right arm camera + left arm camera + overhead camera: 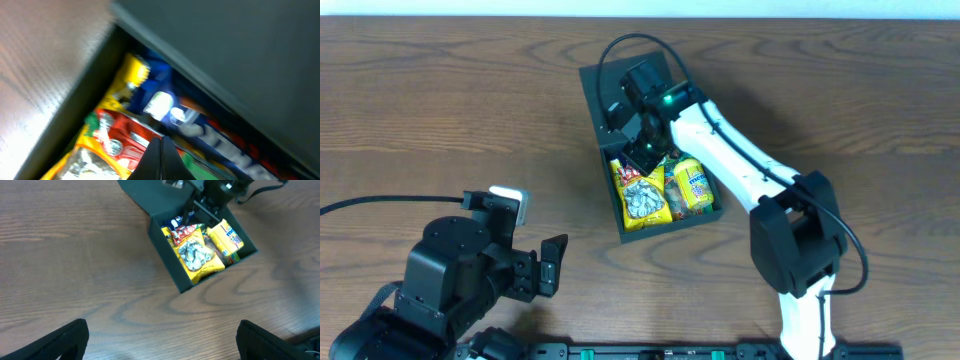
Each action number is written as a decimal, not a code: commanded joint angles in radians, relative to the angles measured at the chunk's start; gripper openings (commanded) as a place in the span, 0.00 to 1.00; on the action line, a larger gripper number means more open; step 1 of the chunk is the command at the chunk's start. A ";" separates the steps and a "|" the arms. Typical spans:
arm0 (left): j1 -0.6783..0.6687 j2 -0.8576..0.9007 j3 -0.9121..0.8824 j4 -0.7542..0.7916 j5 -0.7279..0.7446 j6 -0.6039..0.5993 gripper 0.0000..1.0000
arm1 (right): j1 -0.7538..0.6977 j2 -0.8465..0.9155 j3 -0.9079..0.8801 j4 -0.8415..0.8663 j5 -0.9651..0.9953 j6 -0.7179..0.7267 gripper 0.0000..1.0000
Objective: Pack container
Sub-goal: 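Lower the KitKat into the box and release it with the right gripper, then press the KitKat down inside the box, then withdraw the right gripper, then move both grippers to the box sides near the upright lid, then raise both grippers up along the lid's back edges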
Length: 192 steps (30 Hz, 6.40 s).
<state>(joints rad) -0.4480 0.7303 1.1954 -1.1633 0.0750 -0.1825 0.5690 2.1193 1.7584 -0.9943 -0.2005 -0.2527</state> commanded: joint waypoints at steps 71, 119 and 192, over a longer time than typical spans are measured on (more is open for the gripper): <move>0.003 0.294 -0.253 0.393 -0.035 -0.220 0.06 | -0.459 -0.438 -0.525 0.080 -0.105 0.380 0.01; 0.161 0.944 -0.369 0.909 0.503 -0.356 0.06 | -0.214 -0.438 -0.760 0.223 -0.257 0.529 0.02; 0.343 1.459 0.329 0.763 0.574 -0.434 0.06 | -0.504 -0.024 -0.451 0.669 -0.537 0.777 0.02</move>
<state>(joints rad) -0.1081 2.1643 1.4860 -0.3923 0.6140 -0.6098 0.0696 2.0724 1.2858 -0.3267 -0.7151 0.4896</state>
